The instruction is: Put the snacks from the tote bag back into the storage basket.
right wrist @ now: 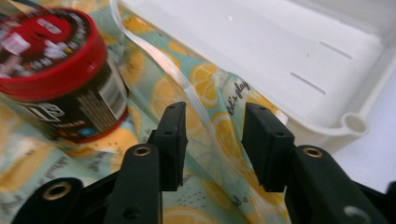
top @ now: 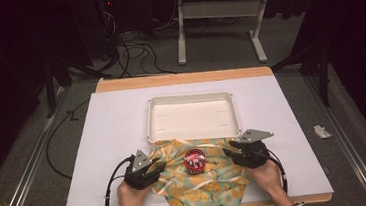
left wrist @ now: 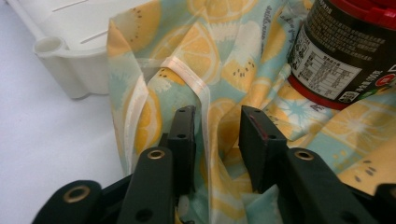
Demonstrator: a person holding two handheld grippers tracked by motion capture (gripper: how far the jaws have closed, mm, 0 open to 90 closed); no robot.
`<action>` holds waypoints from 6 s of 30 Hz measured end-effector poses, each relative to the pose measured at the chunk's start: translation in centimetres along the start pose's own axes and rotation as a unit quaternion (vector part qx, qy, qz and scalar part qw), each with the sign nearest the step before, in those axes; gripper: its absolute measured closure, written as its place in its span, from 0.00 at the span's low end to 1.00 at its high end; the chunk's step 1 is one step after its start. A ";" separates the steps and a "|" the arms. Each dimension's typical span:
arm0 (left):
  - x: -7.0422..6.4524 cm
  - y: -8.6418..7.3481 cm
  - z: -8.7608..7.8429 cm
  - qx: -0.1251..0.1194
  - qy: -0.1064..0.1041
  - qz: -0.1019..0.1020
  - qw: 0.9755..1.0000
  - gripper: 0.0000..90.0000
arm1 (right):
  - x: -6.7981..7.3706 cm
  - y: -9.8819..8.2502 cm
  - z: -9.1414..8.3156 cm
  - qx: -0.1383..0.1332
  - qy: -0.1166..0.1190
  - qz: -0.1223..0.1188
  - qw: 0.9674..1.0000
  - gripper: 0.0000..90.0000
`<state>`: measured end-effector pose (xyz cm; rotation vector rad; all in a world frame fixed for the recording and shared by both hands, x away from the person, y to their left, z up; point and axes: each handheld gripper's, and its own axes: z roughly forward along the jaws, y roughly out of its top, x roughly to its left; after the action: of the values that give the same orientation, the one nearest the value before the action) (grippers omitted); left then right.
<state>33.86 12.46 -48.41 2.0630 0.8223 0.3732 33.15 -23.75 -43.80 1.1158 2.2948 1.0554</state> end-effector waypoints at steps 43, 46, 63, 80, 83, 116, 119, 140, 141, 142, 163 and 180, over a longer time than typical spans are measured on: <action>0.2 -0.2 -0.3 -0.016 0.005 -0.016 1.000 0.50 | 5.4 3.5 1.7 -0.028 0.138 -0.064 0.988 0.34; 0.2 -0.2 -0.3 -0.015 0.006 -0.016 1.000 0.50 | 5.6 3.6 2.0 -0.023 0.142 -0.071 0.987 0.32; 0.3 -0.2 -0.4 -0.019 0.004 -0.018 1.000 0.49 | 6.5 3.6 4.3 0.008 0.140 -0.085 0.986 0.25; 0.3 -0.3 -0.4 -0.023 0.005 -0.019 1.000 0.49 | 7.1 3.3 4.4 -0.005 0.116 -0.104 0.988 0.29; 0.3 -0.3 -0.4 -0.022 0.005 -0.019 1.000 0.48 | 7.1 3.2 4.4 -0.008 0.114 -0.106 0.988 0.29; 0.3 -0.3 -0.4 -0.022 0.005 -0.020 1.000 0.48 | 6.2 3.8 2.9 -0.012 0.105 -0.068 0.992 0.29; 0.3 -0.3 -0.4 -0.022 0.004 -0.021 1.000 0.48 | 6.1 4.0 2.5 -0.015 0.102 -0.070 0.992 0.29; 0.3 -0.3 -0.4 -0.022 0.008 -0.018 1.000 0.47 | 4.6 4.9 0.5 -0.023 0.093 -0.058 0.994 0.29; 0.3 -0.3 -0.4 -0.022 0.007 -0.018 1.000 0.47 | 4.6 4.9 0.5 -0.026 0.093 -0.058 0.994 0.29; 0.3 -0.3 -0.4 -0.022 0.006 -0.019 1.000 0.47 | 4.5 5.0 0.4 -0.026 0.093 -0.057 0.994 0.29; 0.2 -0.3 -0.4 -0.022 0.007 -0.017 1.000 0.47 | 3.3 6.1 -0.8 -0.030 0.094 -0.047 0.994 0.29; 0.3 -0.3 -0.4 -0.022 0.006 -0.019 1.000 0.47 | 2.8 7.1 -1.4 -0.033 0.096 -0.042 0.994 0.29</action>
<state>33.75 12.97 -48.40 2.0032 0.8518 0.3798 34.23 -19.28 -37.50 0.9196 2.4095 1.2436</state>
